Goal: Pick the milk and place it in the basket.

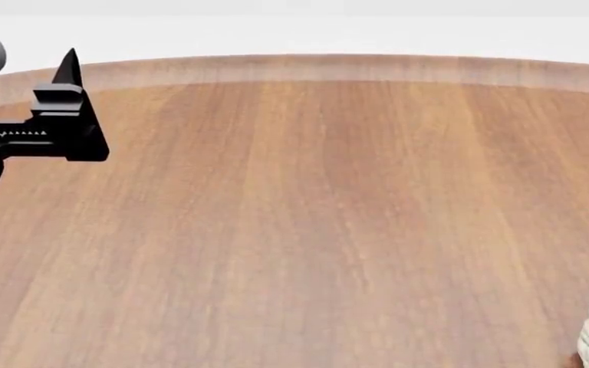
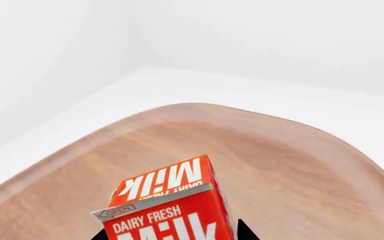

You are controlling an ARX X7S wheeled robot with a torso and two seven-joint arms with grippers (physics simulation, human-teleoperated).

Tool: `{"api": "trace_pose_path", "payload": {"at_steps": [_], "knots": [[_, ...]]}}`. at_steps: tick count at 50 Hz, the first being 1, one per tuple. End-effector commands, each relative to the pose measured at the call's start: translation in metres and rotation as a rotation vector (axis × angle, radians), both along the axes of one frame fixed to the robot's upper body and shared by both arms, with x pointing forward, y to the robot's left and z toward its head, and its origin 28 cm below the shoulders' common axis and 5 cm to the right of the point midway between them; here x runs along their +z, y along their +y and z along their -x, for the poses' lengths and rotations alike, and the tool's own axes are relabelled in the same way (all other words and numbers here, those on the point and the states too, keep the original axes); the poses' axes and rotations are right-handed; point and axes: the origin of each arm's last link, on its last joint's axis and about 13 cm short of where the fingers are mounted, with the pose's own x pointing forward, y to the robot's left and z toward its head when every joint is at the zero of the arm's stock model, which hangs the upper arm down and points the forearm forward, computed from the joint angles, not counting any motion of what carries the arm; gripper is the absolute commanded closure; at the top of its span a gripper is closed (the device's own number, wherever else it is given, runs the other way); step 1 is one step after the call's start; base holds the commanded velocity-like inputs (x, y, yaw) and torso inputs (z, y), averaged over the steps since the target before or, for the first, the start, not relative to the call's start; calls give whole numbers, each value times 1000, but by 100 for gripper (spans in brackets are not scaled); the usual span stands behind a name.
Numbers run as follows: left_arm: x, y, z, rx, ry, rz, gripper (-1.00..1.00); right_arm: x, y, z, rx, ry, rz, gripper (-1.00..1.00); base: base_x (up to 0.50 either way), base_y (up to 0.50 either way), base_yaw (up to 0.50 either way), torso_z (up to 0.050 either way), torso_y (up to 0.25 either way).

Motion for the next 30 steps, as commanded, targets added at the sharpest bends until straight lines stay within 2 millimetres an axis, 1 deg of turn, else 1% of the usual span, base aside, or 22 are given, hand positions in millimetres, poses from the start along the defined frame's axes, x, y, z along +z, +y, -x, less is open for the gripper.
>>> {"api": "trace_pose_path", "payload": {"at_steps": [1,8,11,15,21,30], "knots": [[-2,0,-1,3,4,-3,-100,-8,-8,12,-41,-31,-22,100,0,0,0,0,0],[-4,1,-1,3,5,-6,-100,-18,-10,14,-29,-41,-37,100,0,0,0,0,1],[-4,0,-1,2,6,-7,-100,-18,-8,11,27,-81,-19,100,0,1,0,3,0],[-4,0,-1,3,6,-8,-100,-21,-7,7,64,-81,-18,100,0,0,1,0,0],[-4,0,-1,2,4,-9,-100,-18,-4,0,116,-89,-5,100,0,0,0,0,2],[-2,-1,-1,-1,2,-10,-100,-16,2,-8,242,-93,15,100,0,0,0,1,1]]}}
